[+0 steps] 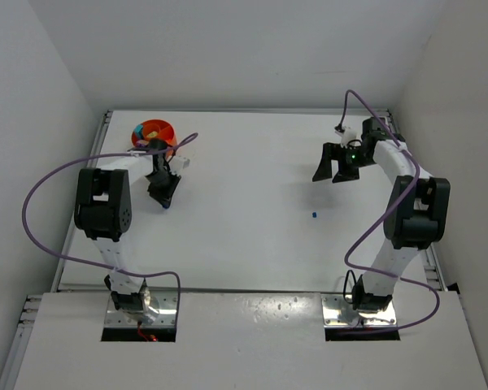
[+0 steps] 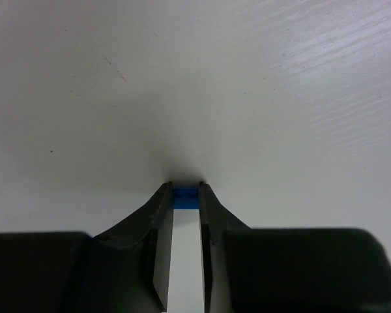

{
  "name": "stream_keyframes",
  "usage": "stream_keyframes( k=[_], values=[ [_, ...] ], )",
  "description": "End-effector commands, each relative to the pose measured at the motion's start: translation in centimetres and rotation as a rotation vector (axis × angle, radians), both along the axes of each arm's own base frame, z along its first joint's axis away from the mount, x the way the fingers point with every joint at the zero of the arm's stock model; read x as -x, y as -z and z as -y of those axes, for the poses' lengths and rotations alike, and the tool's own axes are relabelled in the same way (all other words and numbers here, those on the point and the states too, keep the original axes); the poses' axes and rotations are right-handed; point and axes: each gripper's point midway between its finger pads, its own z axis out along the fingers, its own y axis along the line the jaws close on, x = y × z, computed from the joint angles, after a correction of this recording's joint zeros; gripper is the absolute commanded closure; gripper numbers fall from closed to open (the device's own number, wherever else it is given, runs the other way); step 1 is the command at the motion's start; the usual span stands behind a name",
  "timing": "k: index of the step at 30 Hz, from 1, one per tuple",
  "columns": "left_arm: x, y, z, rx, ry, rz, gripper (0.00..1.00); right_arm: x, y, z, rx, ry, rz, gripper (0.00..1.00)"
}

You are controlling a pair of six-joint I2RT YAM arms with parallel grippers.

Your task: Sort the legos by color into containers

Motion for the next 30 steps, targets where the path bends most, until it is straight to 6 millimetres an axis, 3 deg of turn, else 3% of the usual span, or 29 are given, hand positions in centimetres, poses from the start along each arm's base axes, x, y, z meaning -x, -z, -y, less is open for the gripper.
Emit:
stream_keyframes(
  k=[1, 3, 8, 11, 15, 16, 18, 19, 20, 21, 22, 25, 30],
  values=[
    [2.2, 1.2, 0.7, 0.031, 0.019, -0.072, 0.88, -1.2, -1.1, 0.1, 0.014, -0.022, 0.056, 0.09],
    [0.8, 0.0, 1.3, 0.063, 0.026, -0.026, 0.89, -1.2, -1.1, 0.1, 0.014, -0.022, 0.056, 0.09],
    [-4.9, -5.9, 3.4, 0.171, 0.036, 0.149, 0.91, -1.4, -1.0, 0.1, 0.014, -0.022, 0.056, 0.09],
    [-10.3, -12.3, 5.5, 0.260, 0.025, 0.306, 0.91, -1.7, -1.3, 0.1, 0.015, -0.022, 0.066, 0.09],
    [-14.7, -16.6, 6.2, 0.307, -0.023, 0.426, 0.91, -1.9, -1.3, -0.2, 0.015, -0.031, 0.068, 0.09],
    [-16.8, -18.0, 6.1, 0.302, -0.037, 0.481, 0.91, -2.2, -1.6, -0.2, 0.016, -0.031, 0.077, 0.09],
    [-19.0, -18.7, 5.6, 0.312, -0.080, 0.535, 0.91, -2.5, -1.1, -0.2, 0.015, -0.031, 0.068, 0.09],
    [-20.6, -20.4, 5.8, 0.334, -0.098, 0.594, 0.91, -2.5, -1.1, -0.2, 0.015, -0.031, 0.068, 0.09],
    [-21.6, -19.0, 5.3, 0.329, -0.109, 0.580, 0.91, -2.8, -1.5, -0.1, 0.016, -0.031, 0.081, 0.09],
    [-22.5, -19.0, 5.2, 0.324, -0.111, 0.599, 0.91, -3.2, -1.6, -0.1, 0.017, -0.031, 0.086, 0.09],
    [-23.7, -20.1, 5.1, 0.322, -0.109, 0.651, 0.91, -3.5, -1.8, 0.1, 0.027, -0.027, 0.096, 0.09],
    [-25.7, -20.6, 3.9, 0.336, -0.133, 0.745, 0.91, -3.5, -1.8, -0.2, 0.035, -0.033, 0.095, 0.09],
    [-27.7, -21.2, 1.7, 0.294, -0.177, 0.816, 0.91, -3.7, -1.9, -0.4, 0.047, -0.046, 0.109, 0.09]
  ],
)
